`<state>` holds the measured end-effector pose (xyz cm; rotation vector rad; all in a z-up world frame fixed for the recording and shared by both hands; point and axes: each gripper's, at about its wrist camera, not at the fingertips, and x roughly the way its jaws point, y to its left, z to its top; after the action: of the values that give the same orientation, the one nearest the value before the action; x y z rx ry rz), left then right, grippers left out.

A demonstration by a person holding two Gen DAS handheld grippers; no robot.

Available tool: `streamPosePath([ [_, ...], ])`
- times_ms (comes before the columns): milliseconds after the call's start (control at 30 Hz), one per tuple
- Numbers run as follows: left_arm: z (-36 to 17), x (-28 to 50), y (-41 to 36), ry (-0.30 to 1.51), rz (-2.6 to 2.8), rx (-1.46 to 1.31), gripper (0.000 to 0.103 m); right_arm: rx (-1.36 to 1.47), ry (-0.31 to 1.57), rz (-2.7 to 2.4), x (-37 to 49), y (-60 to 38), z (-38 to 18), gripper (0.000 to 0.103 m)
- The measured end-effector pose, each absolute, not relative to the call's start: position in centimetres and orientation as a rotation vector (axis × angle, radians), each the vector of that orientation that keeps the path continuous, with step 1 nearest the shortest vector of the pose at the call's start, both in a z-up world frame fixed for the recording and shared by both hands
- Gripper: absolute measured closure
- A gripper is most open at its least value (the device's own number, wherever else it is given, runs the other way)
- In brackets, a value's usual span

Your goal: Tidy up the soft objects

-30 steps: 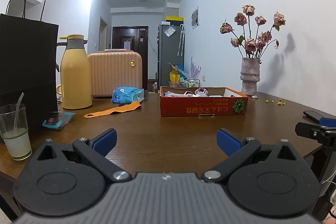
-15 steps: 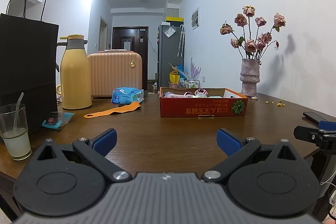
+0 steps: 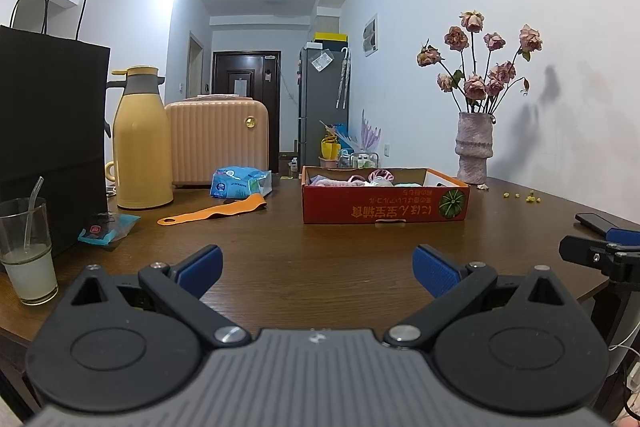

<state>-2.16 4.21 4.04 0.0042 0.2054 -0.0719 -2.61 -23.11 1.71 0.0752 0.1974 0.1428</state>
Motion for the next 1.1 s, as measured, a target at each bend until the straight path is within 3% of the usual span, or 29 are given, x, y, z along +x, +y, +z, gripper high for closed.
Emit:
streamPosePath([
  [1100, 4.09, -2.44, 4.42, 0.194, -0.077, 0.002, 0.000, 0.081, 0.208, 0.141, -2.30, -23.04, 1.43, 0.000],
])
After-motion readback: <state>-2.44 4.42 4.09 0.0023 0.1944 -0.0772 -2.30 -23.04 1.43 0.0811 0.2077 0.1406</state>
